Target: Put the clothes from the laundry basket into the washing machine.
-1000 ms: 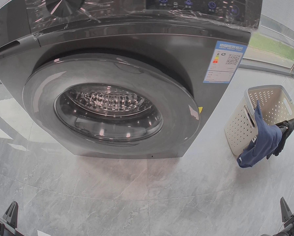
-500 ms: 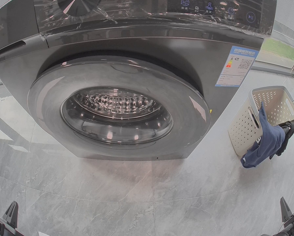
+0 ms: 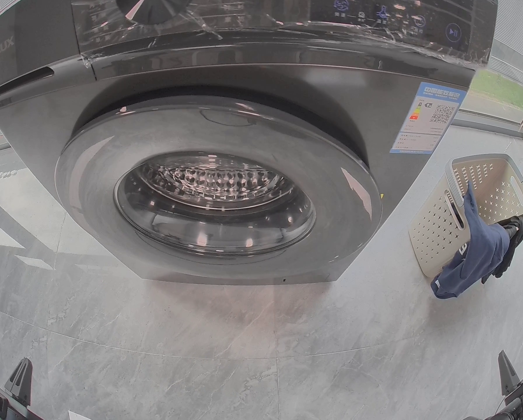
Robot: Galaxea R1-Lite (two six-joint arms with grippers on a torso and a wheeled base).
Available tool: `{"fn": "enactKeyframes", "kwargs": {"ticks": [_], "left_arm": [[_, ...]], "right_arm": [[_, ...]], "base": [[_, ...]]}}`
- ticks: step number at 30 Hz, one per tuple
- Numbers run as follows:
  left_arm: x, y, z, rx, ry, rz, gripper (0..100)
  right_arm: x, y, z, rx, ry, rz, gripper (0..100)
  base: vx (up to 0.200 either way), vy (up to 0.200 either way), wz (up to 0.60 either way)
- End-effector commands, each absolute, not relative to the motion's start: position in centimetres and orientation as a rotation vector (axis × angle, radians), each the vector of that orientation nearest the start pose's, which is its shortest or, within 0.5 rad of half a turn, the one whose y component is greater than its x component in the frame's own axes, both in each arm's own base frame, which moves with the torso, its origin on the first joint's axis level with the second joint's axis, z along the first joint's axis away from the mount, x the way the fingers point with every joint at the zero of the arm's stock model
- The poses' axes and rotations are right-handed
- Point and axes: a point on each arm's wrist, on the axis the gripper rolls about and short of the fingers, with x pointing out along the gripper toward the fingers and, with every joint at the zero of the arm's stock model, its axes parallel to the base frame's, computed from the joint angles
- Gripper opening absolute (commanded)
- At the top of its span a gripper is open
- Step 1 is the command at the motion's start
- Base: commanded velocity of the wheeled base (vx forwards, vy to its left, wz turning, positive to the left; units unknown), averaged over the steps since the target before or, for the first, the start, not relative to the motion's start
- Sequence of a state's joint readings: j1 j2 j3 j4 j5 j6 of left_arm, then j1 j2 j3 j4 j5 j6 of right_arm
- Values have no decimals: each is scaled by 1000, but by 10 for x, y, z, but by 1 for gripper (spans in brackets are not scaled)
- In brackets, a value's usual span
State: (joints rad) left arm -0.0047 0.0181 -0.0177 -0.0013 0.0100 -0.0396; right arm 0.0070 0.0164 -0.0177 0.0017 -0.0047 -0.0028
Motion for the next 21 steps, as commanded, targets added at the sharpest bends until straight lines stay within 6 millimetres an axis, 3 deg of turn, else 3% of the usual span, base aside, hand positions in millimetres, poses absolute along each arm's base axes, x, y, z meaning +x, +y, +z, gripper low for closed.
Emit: {"fn": "enactKeyframes", "kwargs": {"ticks": [1,21], "left_arm": [[-23,0,76,-40,0,6,0],[-23,0,76,-31,0,6,0]], "right_arm": [[-23,0,76,-3,3,3,100],[-22,0,76,0,6,-3,100]], "base": [[0,200,0],[0,10,0]]}}
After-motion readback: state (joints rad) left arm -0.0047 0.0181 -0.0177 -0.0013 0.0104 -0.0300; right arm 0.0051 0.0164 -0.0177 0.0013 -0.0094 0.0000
